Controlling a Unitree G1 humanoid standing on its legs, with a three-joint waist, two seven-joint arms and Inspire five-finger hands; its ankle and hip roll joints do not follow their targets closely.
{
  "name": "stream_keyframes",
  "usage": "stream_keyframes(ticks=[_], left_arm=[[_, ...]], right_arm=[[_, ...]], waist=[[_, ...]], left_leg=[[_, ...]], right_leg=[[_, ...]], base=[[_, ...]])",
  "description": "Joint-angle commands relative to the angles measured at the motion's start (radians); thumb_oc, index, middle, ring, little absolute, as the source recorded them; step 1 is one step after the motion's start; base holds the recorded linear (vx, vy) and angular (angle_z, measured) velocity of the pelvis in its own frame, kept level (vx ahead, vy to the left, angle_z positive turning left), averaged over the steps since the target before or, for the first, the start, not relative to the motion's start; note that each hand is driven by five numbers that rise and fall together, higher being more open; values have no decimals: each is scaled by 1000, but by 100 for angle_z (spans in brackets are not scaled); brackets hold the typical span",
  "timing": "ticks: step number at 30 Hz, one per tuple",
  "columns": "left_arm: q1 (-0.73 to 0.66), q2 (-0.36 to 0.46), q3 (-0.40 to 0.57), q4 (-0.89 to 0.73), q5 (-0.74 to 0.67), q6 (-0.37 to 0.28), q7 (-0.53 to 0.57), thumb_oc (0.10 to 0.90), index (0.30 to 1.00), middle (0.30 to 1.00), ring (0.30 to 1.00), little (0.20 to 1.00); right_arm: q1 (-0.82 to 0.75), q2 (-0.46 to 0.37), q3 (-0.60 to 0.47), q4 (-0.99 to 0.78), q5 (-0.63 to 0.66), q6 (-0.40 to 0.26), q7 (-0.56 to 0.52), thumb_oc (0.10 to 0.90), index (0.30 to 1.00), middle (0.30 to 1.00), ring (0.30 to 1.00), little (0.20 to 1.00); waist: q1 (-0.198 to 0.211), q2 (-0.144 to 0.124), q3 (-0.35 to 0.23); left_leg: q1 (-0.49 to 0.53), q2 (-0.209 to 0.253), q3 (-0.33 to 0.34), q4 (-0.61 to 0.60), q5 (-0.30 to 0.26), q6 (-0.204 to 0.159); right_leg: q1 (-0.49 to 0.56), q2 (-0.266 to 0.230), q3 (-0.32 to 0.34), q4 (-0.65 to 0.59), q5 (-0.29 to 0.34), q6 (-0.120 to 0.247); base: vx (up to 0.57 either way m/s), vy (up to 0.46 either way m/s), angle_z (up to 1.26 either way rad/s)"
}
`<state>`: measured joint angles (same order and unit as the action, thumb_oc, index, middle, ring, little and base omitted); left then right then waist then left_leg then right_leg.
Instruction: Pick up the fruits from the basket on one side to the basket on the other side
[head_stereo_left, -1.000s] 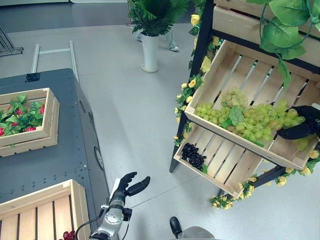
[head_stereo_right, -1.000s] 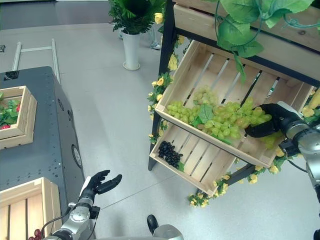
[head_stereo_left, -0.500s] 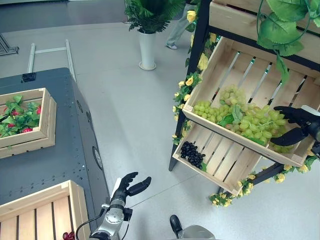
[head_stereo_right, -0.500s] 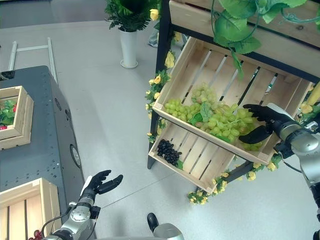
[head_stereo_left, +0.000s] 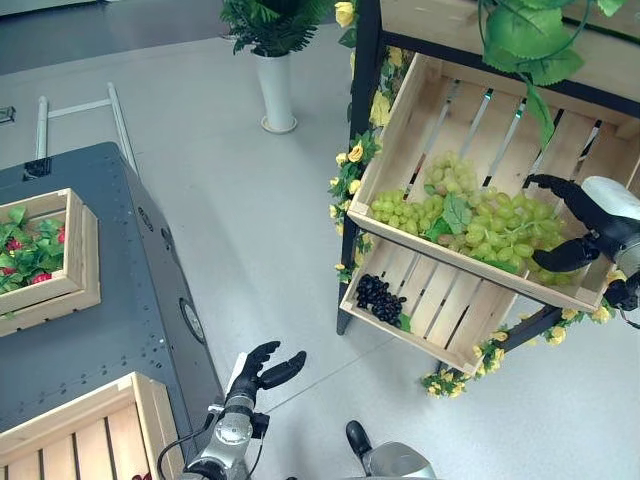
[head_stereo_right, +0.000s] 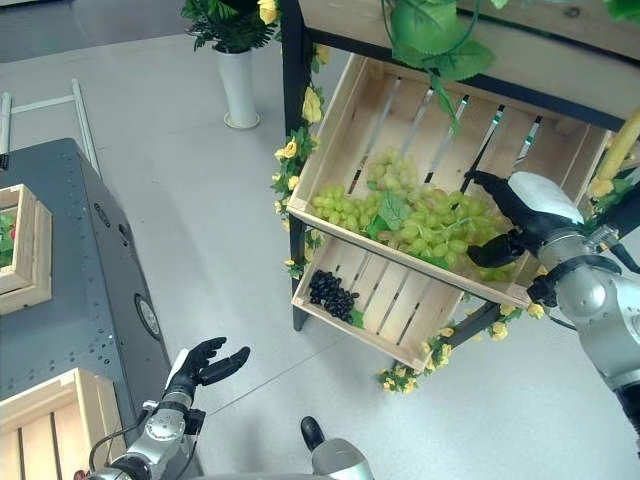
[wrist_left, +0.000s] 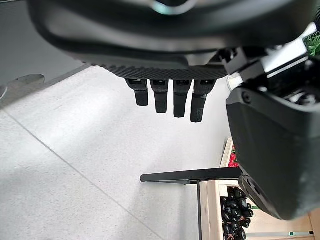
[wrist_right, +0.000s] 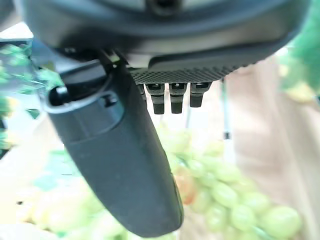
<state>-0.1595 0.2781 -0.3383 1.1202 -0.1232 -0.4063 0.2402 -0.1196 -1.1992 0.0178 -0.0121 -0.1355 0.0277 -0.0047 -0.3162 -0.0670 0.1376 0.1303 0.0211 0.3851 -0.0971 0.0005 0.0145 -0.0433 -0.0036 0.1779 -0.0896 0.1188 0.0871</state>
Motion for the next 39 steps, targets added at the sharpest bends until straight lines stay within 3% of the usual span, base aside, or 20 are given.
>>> stream_keyframes(ticks=[1, 5, 10, 14, 17, 21, 22, 26, 29, 30, 37, 39], left_arm=[[-95, 23, 9, 14, 7, -51, 38, 800, 900, 900, 900, 900], [-93, 17, 15, 24, 10, -44, 45, 800, 900, 900, 900, 900], [-89, 16, 22, 37, 16, -41, 48, 800, 900, 900, 900, 900], [-89, 18, 29, 51, 18, -39, 45, 800, 900, 900, 900, 900], [-87, 20, 33, 53, 22, -39, 41, 800, 900, 900, 900, 900], [-84, 21, 33, 58, 25, -46, 36, 800, 900, 900, 900, 900], [-87, 23, 31, 61, 30, -41, 34, 800, 900, 900, 900, 900], [-84, 28, 21, 70, 58, -31, 18, 800, 900, 900, 900, 900], [-82, 31, 13, 82, 70, -20, 8, 800, 900, 900, 900, 900], [-81, 33, 13, 85, 72, -19, 7, 800, 900, 900, 900, 900], [-79, 26, -4, 104, 86, -8, 6, 800, 900, 900, 900, 900], [-79, 18, -9, 103, 93, -9, 9, 800, 900, 900, 900, 900]], right_arm=[[-70, -53, -195, -2, -82, -23, -138, 800, 900, 900, 900, 900], [-11, -49, -253, -64, -112, -14, -179, 800, 900, 900, 900, 900], [41, -44, -309, -102, -56, -58, -199, 800, 900, 900, 900, 900], [45, -27, -322, -155, 113, -115, -134, 800, 900, 900, 900, 900], [44, -20, -320, -172, 159, -132, -124, 800, 900, 900, 900, 900], [36, 11, -305, -192, 302, -176, -29, 800, 900, 900, 900, 900], [19, 28, -288, -200, 407, -184, 46, 800, 900, 900, 900, 900], [-52, 93, -199, -228, 620, -138, 210, 800, 900, 900, 900, 900], [-135, 159, -103, -240, 703, -90, 268, 800, 900, 900, 900, 900], [-150, 172, -85, -244, 716, -83, 276, 800, 900, 900, 900, 900], [-263, 320, 47, -288, 813, -33, 290, 800, 900, 900, 900, 900], [-287, 413, 119, -305, 829, 4, 277, 800, 900, 900, 900, 900]], waist=[[23, -19, -32], [13, -15, -30], [6, -14, -33], [6, -15, -35], [7, -16, -38], [13, -17, -42], [18, -18, -44], [38, -19, -43], [57, -20, -41], [63, -28, -41], [105, -13, -35], [134, -4, -32]], left_leg=[[6, -38, -26, 53, -151, 35], [11, -36, -23, 43, -148, 34], [13, -36, -19, 45, -150, 33], [16, -36, -19, 45, -151, 32], [17, -35, -18, 46, -152, 32], [20, -36, -19, 48, -152, 31], [20, -37, -20, 49, -152, 30], [20, -38, -28, 54, -150, 26], [23, -40, -37, 53, -147, 23], [15, -40, -25, 53, -126, 20], [22, -47, -51, 38, -113, 13], [19, -51, -72, 27, -101, 6]], right_leg=[[48, 76, -27, 17, -76, 17], [50, 79, -21, 13, -76, 18], [49, 80, -19, 15, -77, 18], [54, 79, -19, 12, -77, 17], [55, 78, -21, 11, -76, 17], [61, 75, -28, 8, -76, 15], [62, 72, -33, 8, -75, 15], [68, 64, -50, 7, -75, 11], [76, 55, -67, 5, -77, 9], [66, 53, -67, 5, -62, 1], [79, 35, -108, 2, -69, -3], [79, 26, -126, 2, -71, -6]], base=[[0, 0, 0], [0, 0, 0], [0, 0, 0], [0, 0, 0], [0, 0, 0], [0, 0, 0], [0, 0, 0], [0, 0, 0], [-24, -41, 2], [-57, -85, 1], [-15, -27, 13], [-38, -42, 26]])
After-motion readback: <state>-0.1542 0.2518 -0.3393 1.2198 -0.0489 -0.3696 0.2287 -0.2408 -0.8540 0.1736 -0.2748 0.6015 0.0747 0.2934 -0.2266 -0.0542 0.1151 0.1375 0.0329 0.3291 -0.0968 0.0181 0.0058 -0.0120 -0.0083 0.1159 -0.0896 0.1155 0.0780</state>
